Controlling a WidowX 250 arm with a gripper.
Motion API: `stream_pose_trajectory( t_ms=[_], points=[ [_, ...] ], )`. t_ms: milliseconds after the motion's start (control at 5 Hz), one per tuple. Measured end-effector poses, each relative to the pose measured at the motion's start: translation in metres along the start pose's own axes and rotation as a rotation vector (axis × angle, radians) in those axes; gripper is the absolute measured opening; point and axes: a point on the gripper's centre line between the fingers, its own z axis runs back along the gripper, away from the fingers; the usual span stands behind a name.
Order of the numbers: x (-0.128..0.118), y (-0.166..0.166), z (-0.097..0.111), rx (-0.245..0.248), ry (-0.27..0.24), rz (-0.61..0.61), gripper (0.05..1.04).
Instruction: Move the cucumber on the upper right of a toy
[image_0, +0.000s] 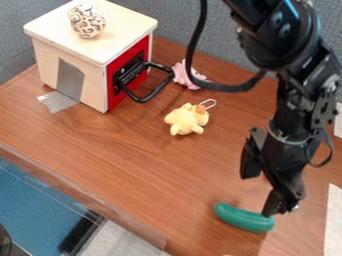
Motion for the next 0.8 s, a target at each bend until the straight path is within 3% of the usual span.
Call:
stream_pose_trajectory(
  t_ms=[200, 400, 600, 800],
  points=[
    [-0.013, -0.007, -0.016, -0.043, 0.038, -0.062, 1.000],
    [-0.026, -0.006, -0.029, -0.034, 0.092, -0.094, 1.000],
    [-0.029, -0.006, -0.036, -0.017, 0.111, -0.105, 0.965],
    [-0.029, -0.006, -0.037, -0.009, 0.112, -0.103, 0.688]
  ],
)
